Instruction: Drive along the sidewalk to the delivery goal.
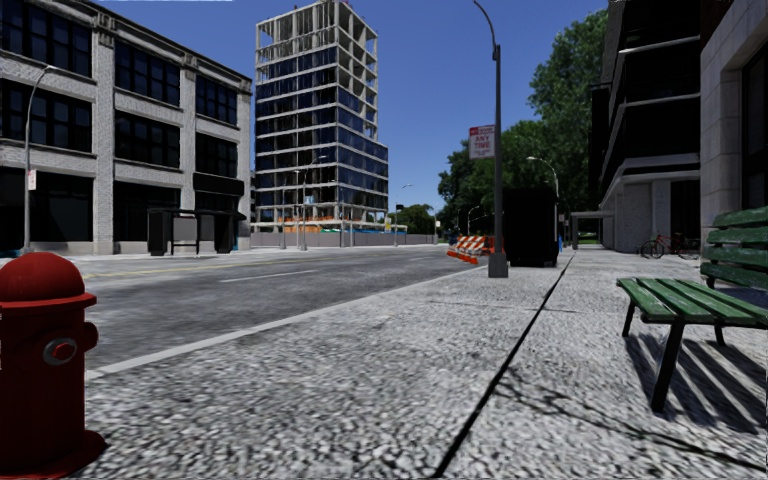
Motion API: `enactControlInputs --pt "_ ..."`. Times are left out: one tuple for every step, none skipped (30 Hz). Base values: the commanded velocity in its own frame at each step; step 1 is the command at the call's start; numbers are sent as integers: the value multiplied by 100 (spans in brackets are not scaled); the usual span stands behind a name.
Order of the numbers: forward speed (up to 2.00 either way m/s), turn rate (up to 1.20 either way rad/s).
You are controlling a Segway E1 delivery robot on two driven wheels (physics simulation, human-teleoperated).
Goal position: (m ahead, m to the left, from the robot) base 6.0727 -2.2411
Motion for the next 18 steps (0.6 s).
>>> enactControlInputs --pt "154 0" --pt "154 0" --pt "154 0" --pt "154 0" --pt "154 0" --pt "154 0" --pt "154 0" --pt "154 0" --pt "155 -1" --pt "155 -16" --pt "155 -16" --pt "155 -22" --pt "155 -25" --pt "155 -25" --pt "155 -26" --pt "155 -26" --pt "155 -26" --pt "155 -26"
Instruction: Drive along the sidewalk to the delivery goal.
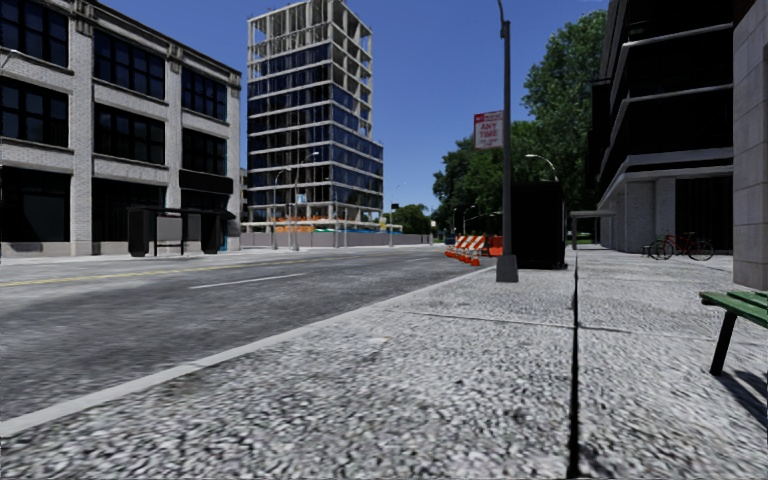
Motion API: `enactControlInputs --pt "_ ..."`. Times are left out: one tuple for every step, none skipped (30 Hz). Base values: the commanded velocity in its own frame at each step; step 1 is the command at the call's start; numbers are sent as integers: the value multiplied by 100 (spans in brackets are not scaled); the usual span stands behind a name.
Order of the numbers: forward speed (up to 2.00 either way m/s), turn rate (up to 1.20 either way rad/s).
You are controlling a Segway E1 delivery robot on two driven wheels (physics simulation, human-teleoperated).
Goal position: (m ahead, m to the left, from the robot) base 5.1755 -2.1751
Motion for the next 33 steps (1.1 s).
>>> enactControlInputs --pt "155 -26" --pt "155 -26" --pt "155 -26" --pt "155 -26" --pt "155 -26" --pt "155 -28" --pt "155 -28" --pt "155 -30" --pt "155 -32" --pt "155 -36" --pt "155 -36" --pt "155 -40" --pt "155 -42" --pt "155 -46" --pt "155 -46" --pt "155 -48" --pt "155 -49" --pt "155 -49" --pt "155 -49" --pt "155 -49" --pt "155 -49" --pt "155 -49" --pt "155 -49" --pt "155 -49" --pt "155 -49" --pt "155 -49" --pt "155 -49" --pt "155 -49" --pt "155 -49" --pt "155 -49" --pt "155 -49" --pt "155 -49" --pt "155 -49"
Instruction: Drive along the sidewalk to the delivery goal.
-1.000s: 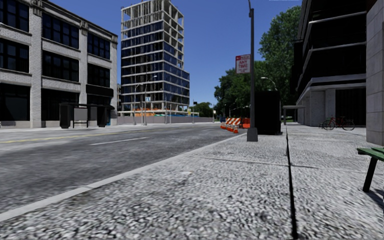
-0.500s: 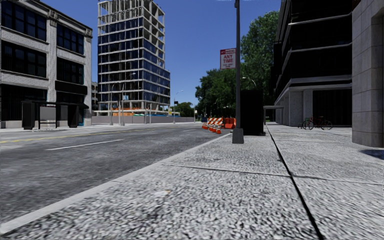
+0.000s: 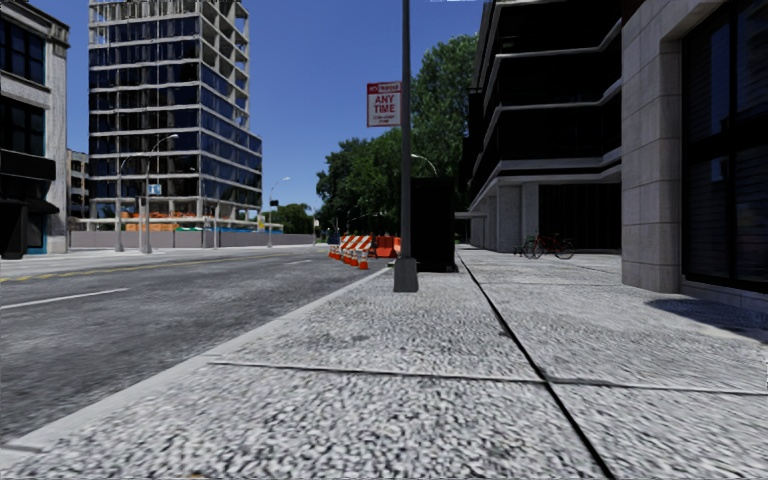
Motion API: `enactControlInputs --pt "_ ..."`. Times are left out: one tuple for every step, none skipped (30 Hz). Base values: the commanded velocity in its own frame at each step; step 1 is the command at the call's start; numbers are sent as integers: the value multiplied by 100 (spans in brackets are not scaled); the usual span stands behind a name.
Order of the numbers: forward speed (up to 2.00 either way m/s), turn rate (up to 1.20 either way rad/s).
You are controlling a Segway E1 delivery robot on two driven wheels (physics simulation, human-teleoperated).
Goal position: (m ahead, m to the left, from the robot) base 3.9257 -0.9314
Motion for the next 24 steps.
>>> enactControlInputs --pt "155 -49" --pt "155 -49" --pt "155 -49" --pt "155 -49" --pt "155 -49" --pt "155 -49" --pt "155 -49" --pt "155 -49" --pt "155 -49" --pt "155 -49" --pt "155 -49" --pt "155 -49" --pt "155 -49" --pt "155 -49" --pt "155 -48" --pt "155 -25" --pt "155 -17" --pt "155 -16" --pt "155 -15" --pt "155 -15" --pt "155 -15" --pt "155 -12" --pt "155 0" --pt "155 0"
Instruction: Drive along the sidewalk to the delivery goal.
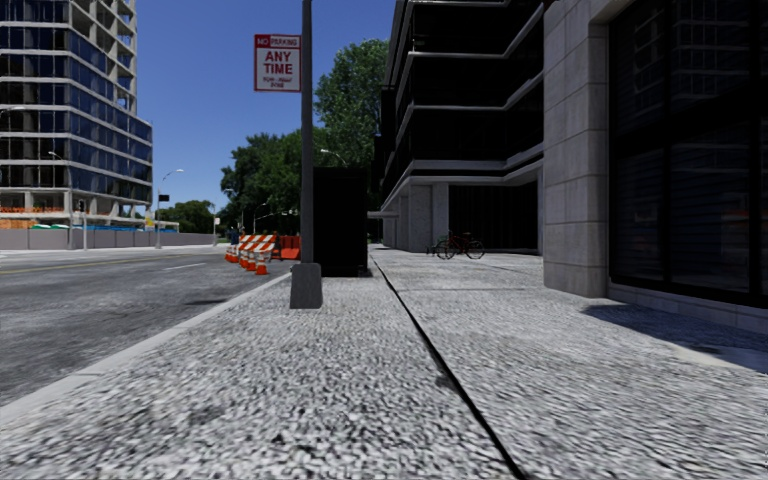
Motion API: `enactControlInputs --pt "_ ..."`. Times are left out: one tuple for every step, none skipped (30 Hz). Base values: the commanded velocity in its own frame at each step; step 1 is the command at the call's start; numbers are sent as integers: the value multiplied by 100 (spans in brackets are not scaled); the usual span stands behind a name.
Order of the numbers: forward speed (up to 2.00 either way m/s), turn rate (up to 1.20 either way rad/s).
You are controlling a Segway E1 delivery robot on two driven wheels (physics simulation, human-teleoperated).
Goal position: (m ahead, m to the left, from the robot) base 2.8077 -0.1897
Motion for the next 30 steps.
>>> enactControlInputs --pt "155 0" --pt "155 0" --pt "155 0" --pt "155 -2" --pt "155 -2" --pt "155 -16" --pt "150 -21" --pt "147 -22" --pt "147 -22" --pt "146 -22" --pt "146 -22" --pt "146 -22" --pt "146 -22" --pt "146 -22" --pt "146 -22" --pt "146 -22" --pt "146 -22" --pt "146 -22" --pt "146 -22" --pt "146 -22" --pt "146 -22" --pt "146 -22" --pt "146 -22" --pt "146 -22" --pt "146 -14" --pt "141 -4" --pt "141 -4" --pt "137 0" --pt "134 0" --pt "133 0"
